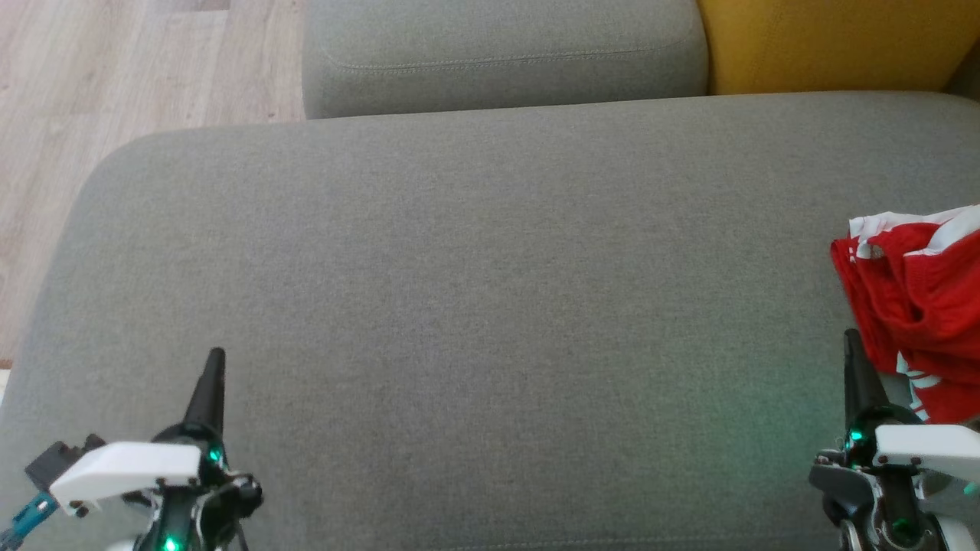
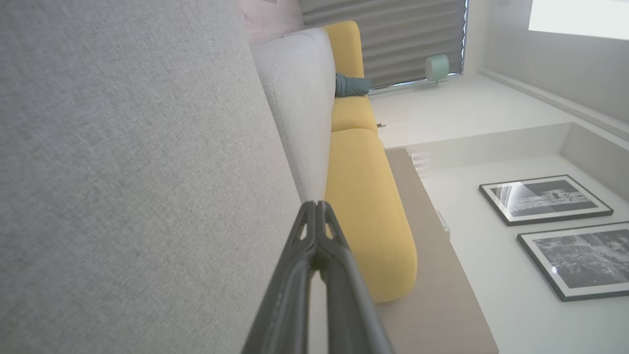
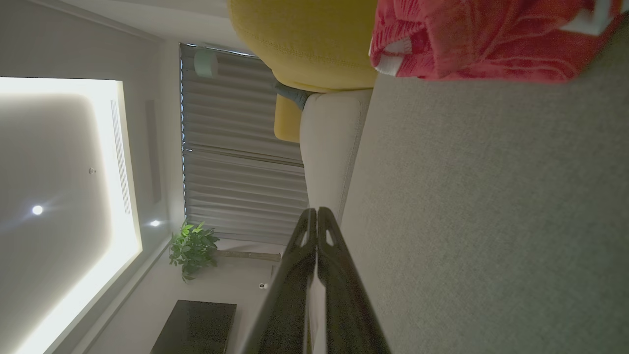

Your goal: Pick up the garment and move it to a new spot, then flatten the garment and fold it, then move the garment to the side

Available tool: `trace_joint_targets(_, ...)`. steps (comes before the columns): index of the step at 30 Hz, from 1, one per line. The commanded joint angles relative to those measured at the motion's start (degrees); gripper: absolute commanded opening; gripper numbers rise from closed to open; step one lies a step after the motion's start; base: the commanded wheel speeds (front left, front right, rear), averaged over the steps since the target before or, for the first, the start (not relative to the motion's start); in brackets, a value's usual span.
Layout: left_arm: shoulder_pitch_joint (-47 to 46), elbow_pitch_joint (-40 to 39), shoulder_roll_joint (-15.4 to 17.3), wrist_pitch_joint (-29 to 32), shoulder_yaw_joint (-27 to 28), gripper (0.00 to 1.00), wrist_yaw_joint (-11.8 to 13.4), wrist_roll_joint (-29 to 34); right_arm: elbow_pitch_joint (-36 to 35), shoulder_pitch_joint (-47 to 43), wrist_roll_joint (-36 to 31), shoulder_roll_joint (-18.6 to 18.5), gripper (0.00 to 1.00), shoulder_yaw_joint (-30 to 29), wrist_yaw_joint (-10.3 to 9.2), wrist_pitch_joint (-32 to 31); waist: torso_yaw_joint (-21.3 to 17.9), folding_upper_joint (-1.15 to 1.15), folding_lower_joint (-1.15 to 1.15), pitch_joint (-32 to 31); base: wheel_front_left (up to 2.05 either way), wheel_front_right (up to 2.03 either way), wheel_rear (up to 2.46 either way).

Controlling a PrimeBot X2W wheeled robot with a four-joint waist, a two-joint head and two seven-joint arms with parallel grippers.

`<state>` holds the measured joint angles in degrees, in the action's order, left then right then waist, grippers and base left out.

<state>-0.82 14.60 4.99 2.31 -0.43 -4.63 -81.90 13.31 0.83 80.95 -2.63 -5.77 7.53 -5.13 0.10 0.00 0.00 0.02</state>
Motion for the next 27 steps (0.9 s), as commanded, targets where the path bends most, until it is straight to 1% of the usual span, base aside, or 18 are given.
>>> trace_joint_targets(1, -3.98, -1.55, 0.18, 0.49, 2.66, 0.0, -0.88, -1.82, -1.46, 3.6, 1.99, -1.08, 0.0, 0.88, -0.04, -0.22, -0.01, 0.0, 0.0, 0.01, 0.0, 0.0, 0.0)
trace_joint_targets(15, -5.2, -0.63, -0.9, 2.8, 5.25, 0.0, -2.8, -11.37, 0.6, 5.2, 11.87, -1.07, 0.0, 0.38, -0.04, -0.46, -0.09, 0.0, 0.0, 0.16, 0.0, 0.0, 0.0)
trace_joint_targets(27, -5.25, -0.6, -1.09, 3.05, 5.55, 0.0, -2.86, -11.44, 0.66, 5.26, 12.0, -0.95, 0.0, 0.2, -0.04, -0.6, -0.1, 0.0, 0.0, 0.16, 0.0, 0.0, 0.0)
